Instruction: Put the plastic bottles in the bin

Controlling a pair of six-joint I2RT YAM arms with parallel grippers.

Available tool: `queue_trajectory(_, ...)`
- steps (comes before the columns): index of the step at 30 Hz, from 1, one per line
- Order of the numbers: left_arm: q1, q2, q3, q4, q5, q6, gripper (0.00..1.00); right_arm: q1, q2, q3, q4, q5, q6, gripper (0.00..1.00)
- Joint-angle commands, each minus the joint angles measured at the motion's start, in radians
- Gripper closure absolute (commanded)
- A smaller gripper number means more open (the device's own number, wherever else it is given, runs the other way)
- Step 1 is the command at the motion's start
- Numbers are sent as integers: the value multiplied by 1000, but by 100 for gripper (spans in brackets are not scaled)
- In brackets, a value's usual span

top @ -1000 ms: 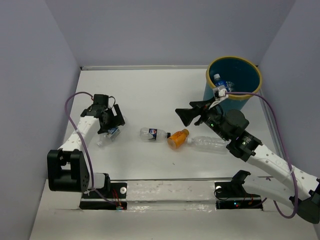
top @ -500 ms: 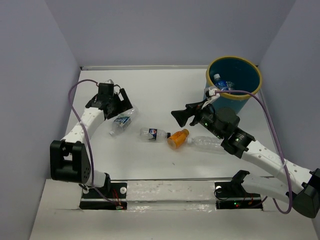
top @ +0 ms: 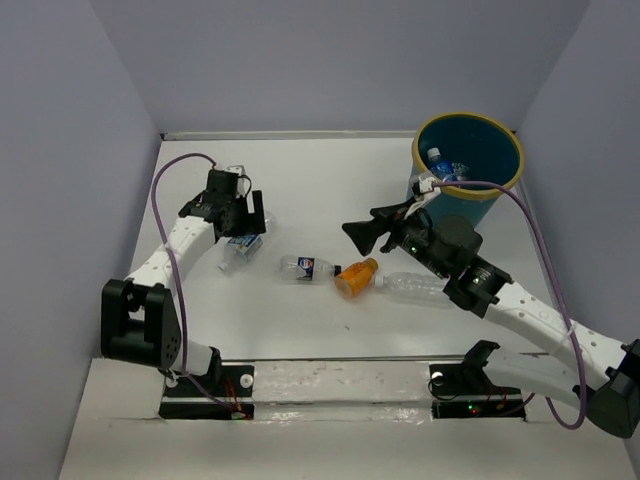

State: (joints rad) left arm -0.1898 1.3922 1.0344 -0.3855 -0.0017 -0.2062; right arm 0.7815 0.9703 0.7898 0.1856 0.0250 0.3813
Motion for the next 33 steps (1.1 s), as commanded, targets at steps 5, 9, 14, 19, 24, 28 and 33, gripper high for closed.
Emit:
queue_trajectory(5,-37,71,-7,22,17,129,1,9,-45,11,32,-17,-15,1)
queue_trajectory(9,-40,105,-8,14,-119,119,1,9,-47,9,28,-17,-13,1)
queue_trajectory(14,-45,62,-34,34,-227,106,1,9,-30,17,26,-48,-15,1)
queue_trajectory(19,-54,120,-22,25,-161,117,1,9,-22,19,28,-40,-7,1)
queue_trajectory(24,-63,186,-20,17,-106,119,1,9,-21,19,28,-39,-9,1)
queue_trajectory(28,-63,228,-22,17,-98,113,1,9,-16,19,29,-40,-9,1)
queue_trajectory(33,-63,216,-25,22,-101,111,1,9,-7,20,28,-49,-9,1)
